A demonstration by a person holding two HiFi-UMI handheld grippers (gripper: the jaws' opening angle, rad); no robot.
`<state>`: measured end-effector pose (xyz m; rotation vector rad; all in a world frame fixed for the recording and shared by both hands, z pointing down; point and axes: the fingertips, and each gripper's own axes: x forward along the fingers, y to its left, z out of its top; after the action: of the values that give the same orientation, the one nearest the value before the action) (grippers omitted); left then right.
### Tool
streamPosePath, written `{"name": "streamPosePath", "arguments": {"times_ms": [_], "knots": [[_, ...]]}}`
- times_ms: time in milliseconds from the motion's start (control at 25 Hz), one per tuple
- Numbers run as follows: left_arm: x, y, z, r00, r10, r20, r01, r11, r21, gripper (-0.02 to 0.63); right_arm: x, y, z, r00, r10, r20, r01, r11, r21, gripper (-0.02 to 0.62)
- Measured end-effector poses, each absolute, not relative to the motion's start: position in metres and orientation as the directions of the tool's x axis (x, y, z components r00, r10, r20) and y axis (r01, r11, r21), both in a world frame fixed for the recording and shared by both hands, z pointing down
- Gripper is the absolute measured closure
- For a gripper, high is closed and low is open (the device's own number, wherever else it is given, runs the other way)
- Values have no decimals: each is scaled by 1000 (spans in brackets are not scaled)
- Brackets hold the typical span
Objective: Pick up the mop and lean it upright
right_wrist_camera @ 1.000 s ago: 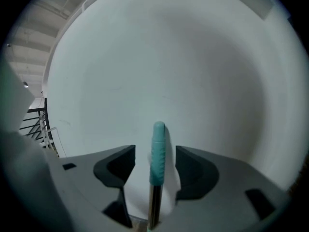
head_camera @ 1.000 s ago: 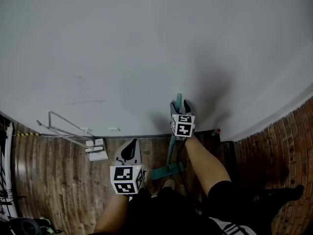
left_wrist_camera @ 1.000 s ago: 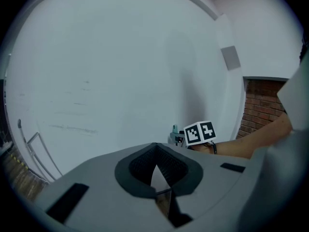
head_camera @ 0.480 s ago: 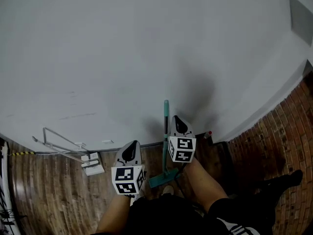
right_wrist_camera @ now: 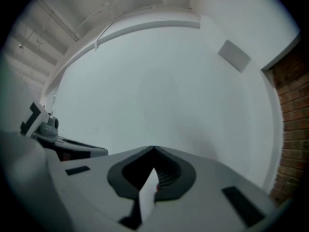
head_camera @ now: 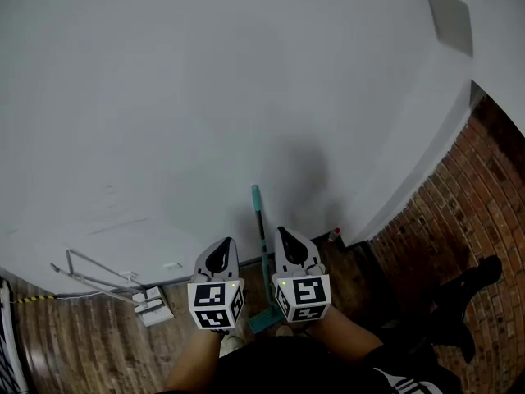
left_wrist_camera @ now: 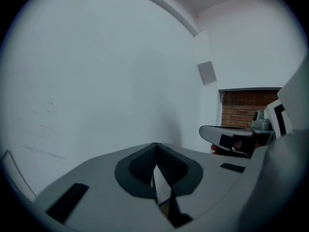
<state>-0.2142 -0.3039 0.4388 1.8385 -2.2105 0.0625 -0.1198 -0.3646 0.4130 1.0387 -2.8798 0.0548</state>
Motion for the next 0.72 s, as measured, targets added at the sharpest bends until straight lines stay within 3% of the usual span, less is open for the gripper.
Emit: {"name": "streamPosePath", "arguments": {"times_ms": [720], "knots": [[-200, -311, 423, -137, -970, 202, -983, 159, 97, 609, -112, -366, 415, -758, -646, 97, -652, 755, -70, 583]]}}
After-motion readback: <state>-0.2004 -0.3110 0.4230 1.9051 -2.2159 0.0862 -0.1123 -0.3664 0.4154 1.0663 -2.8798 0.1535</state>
